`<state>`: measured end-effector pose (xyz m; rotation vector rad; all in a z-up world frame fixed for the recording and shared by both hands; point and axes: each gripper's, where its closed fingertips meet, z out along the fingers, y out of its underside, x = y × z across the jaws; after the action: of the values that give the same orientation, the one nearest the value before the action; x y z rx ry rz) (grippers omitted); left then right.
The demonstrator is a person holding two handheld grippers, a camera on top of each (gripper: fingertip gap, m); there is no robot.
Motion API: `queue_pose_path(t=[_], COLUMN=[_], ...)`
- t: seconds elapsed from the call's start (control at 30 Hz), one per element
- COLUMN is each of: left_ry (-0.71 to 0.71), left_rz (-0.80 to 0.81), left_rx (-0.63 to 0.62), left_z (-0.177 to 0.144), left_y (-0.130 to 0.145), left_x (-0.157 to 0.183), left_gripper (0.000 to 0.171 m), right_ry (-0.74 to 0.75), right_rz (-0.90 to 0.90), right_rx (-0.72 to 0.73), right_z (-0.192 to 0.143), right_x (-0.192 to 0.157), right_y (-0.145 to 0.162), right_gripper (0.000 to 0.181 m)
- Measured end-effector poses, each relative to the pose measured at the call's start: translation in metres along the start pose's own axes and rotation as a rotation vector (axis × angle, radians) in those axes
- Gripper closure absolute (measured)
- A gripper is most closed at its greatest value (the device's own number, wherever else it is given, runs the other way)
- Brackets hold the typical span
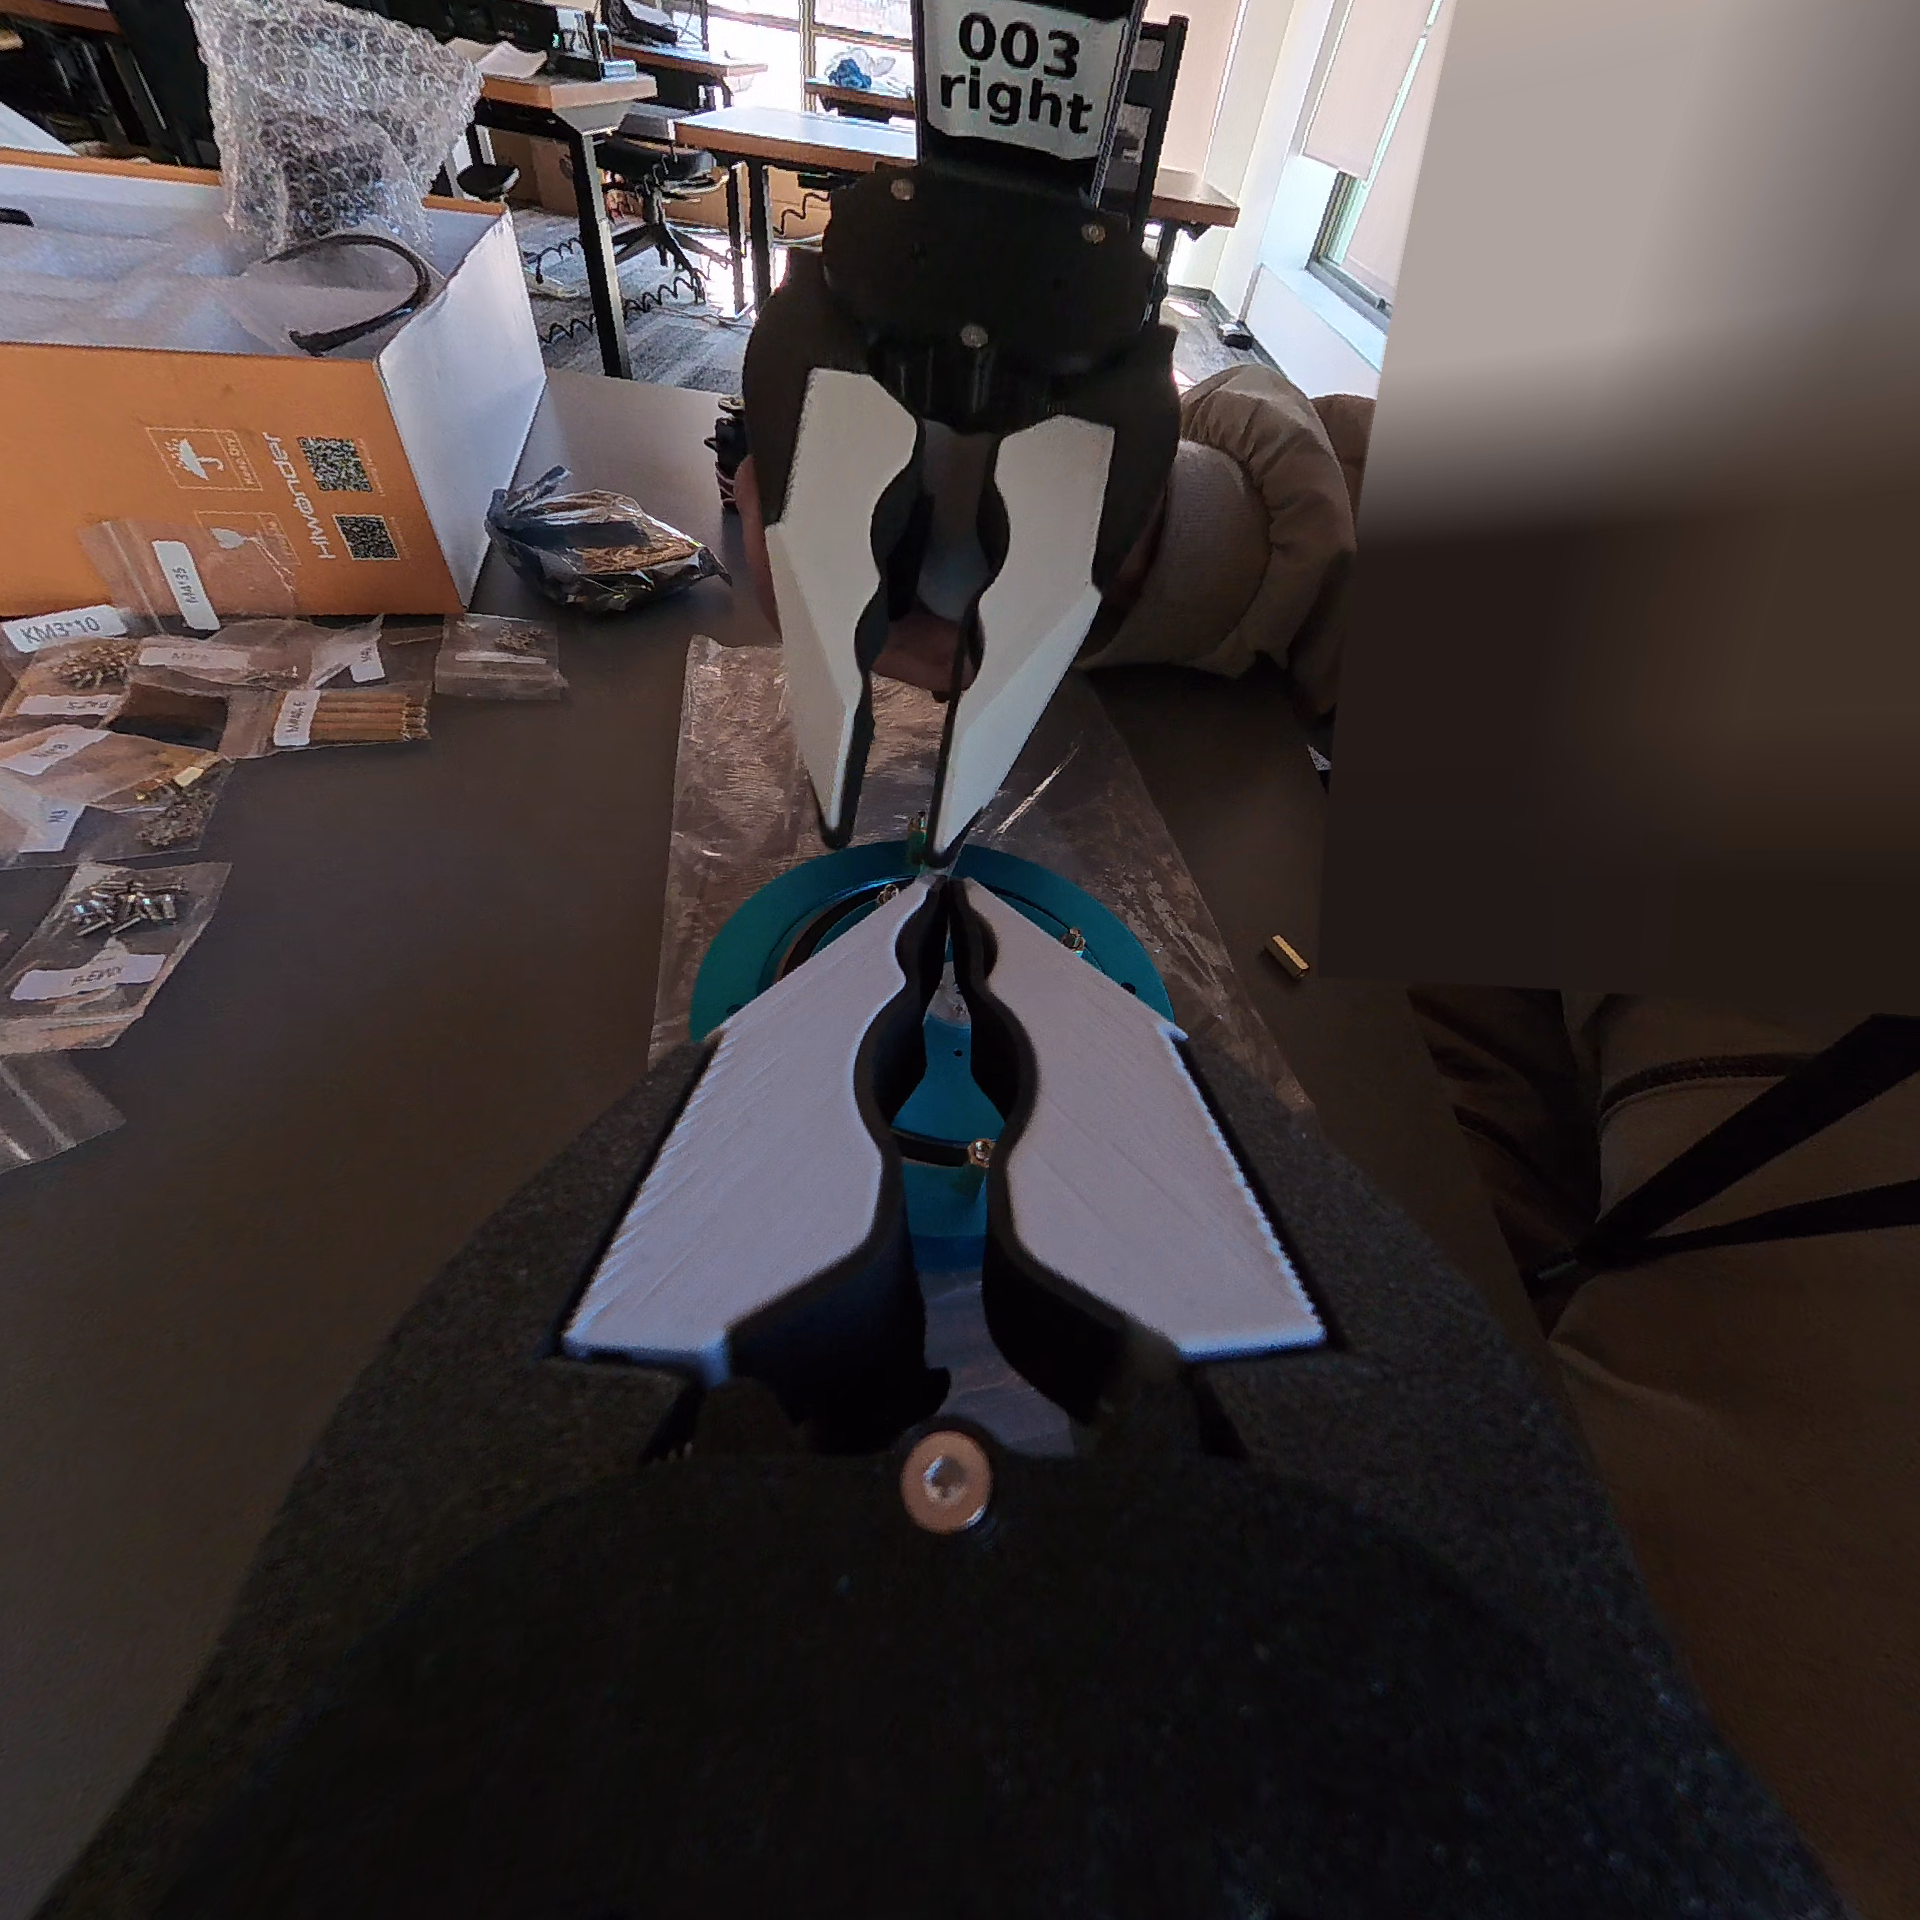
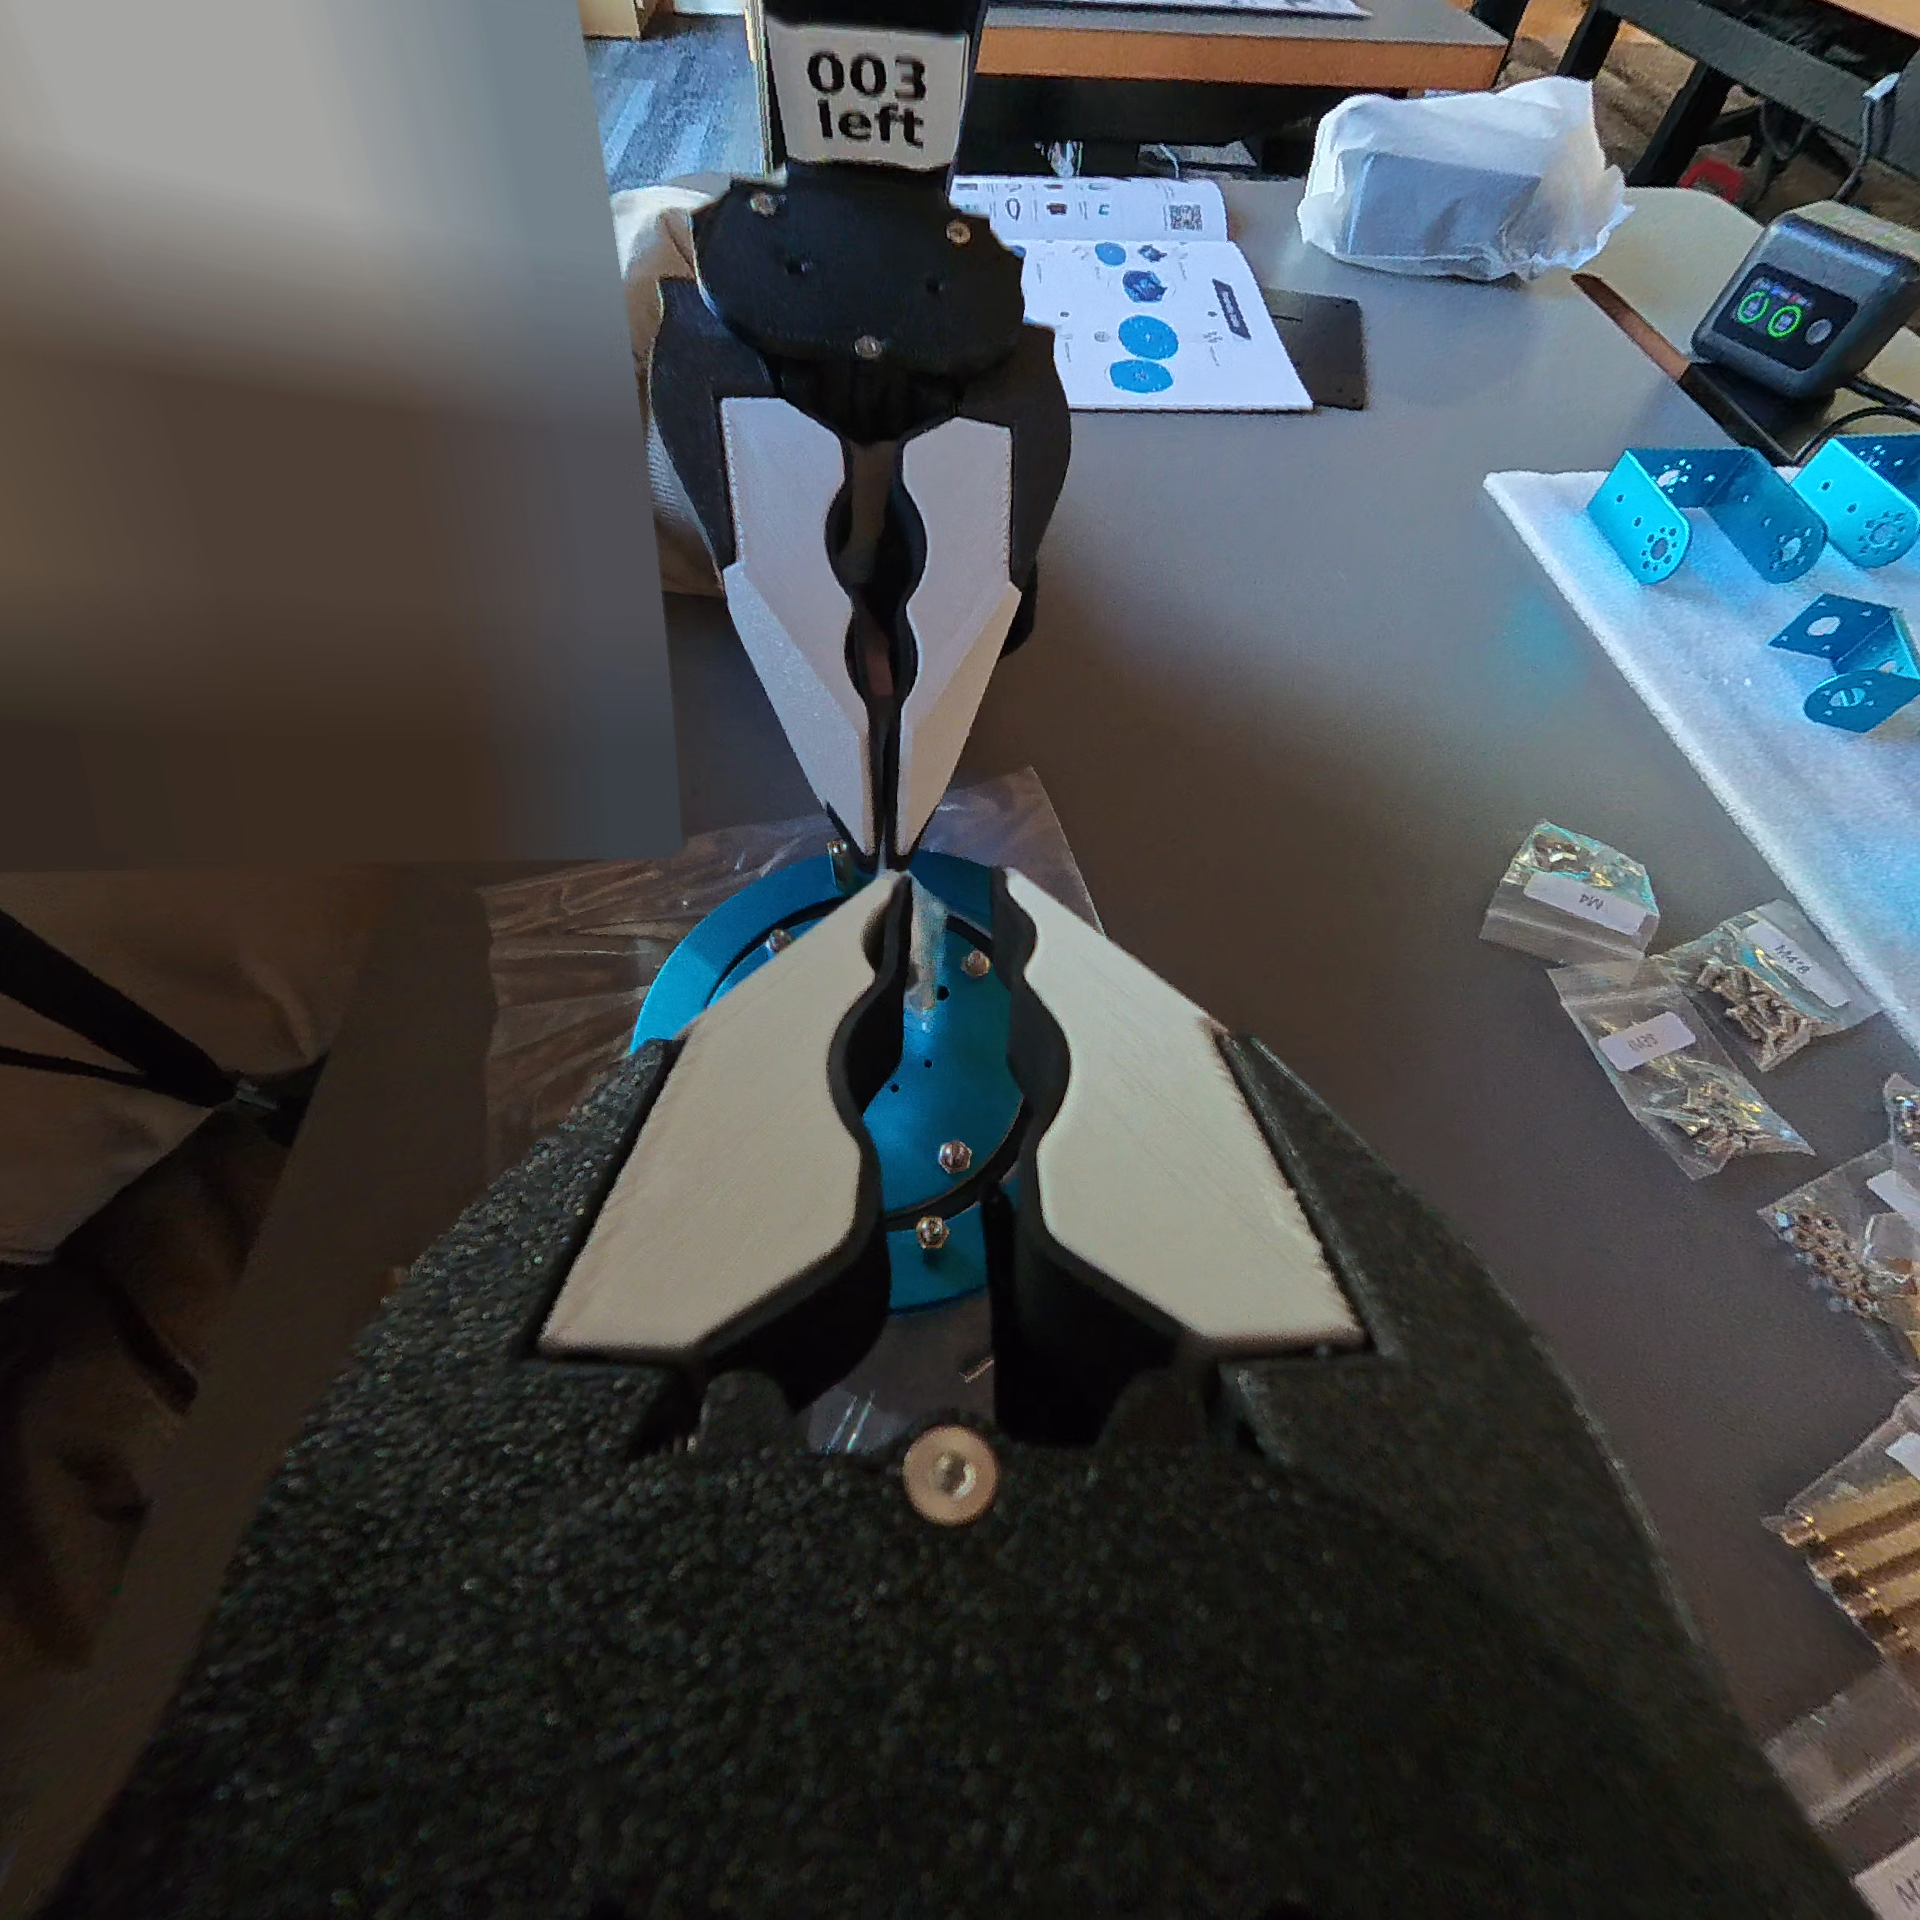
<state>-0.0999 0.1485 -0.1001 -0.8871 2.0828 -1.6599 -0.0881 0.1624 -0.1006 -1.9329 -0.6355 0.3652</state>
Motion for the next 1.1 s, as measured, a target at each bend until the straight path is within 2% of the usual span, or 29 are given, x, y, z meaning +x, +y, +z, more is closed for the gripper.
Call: queue_pose_path(t=[0.1,0.2,0.4,0.73,0.83,1.0,1.1], left_ry=[-0.009,-0.013,-0.012,-0.054,-0.038,-0.098,-0.091], left_rz=[-0.006,-0.037,-0.074,-0.029,0.019,0.113,0.088], left_rx=[0.024,0.089,0.101,0.085,0.051,0.008,0.003], left_z=[-0.003,-0.011,-0.010,-0.006,-0.002,0.000,-0.002], left_y=[-0.004,-0.015,-0.015,-0.013,-0.008,-0.003,-0.002], left_x=[-0.003,-0.008,-0.011,-0.014,-0.006,-0.008,-0.009], left_gripper=[0.171,0.171,0.171,0.169,0.171,0.171,0.161], right_ry=[-0.049,-0.055,-0.038,-0.056,-0.034,-0.044,-0.065], right_rz=[0.000,-0.012,0.026,0.042,0.033,0.044,0.043], right_rx=[0.028,-0.015,0.077,0.034,0.038,0.033,0.044], right_z=[-0.006,-0.004,-0.008,-0.008,-0.008,-0.008,-0.008], right_x=[-0.006,-0.009,-0.002,-0.002,0.000,0.001,-0.003], right_y=[-0.005,0.003,-0.009,-0.002,-0.004,-0.002,-0.003], right_gripper=[0.163,0.153,0.181,0.181,0.181,0.181,0.181])
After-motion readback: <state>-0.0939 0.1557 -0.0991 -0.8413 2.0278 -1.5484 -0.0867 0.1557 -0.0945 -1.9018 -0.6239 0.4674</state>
